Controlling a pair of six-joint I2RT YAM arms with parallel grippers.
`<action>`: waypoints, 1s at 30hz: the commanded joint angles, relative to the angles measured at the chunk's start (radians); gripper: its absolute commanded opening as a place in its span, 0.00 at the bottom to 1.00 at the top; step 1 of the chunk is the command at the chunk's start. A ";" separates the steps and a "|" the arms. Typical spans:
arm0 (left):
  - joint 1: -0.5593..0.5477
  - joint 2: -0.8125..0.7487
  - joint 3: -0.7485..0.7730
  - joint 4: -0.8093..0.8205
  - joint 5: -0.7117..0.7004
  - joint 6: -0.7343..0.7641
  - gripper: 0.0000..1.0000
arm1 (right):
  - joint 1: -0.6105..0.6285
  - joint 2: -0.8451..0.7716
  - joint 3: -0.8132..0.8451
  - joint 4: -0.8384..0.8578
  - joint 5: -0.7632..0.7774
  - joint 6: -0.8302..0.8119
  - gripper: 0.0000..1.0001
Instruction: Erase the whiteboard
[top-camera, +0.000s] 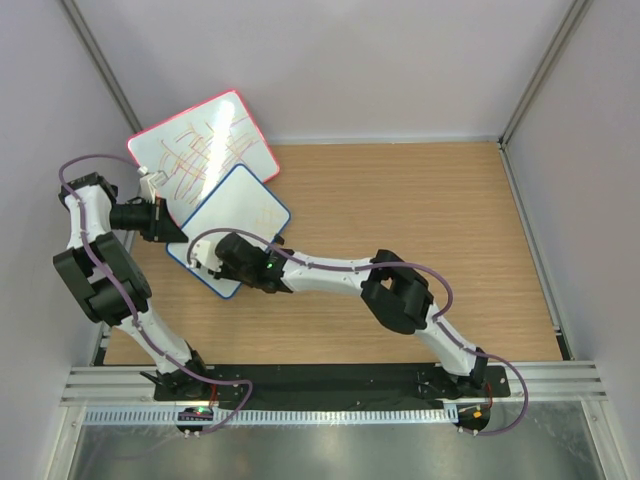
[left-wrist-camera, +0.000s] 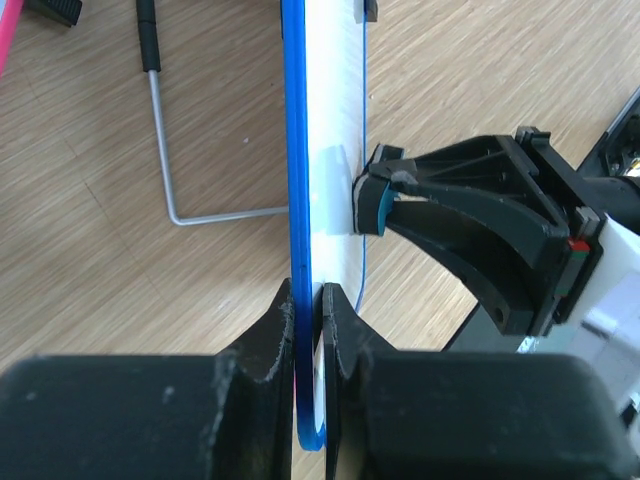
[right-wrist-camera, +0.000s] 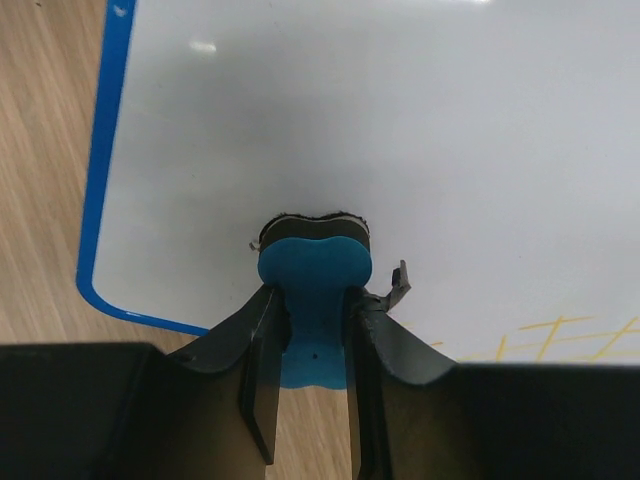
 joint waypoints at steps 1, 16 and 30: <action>-0.012 -0.023 0.028 -0.025 -0.053 0.094 0.00 | -0.047 -0.015 -0.079 -0.014 0.106 -0.033 0.01; -0.012 -0.012 0.031 -0.036 -0.047 0.099 0.00 | -0.122 -0.077 -0.147 0.015 0.099 0.019 0.01; -0.013 -0.019 0.033 -0.037 -0.042 0.097 0.00 | -0.065 0.000 0.037 -0.024 -0.030 0.039 0.01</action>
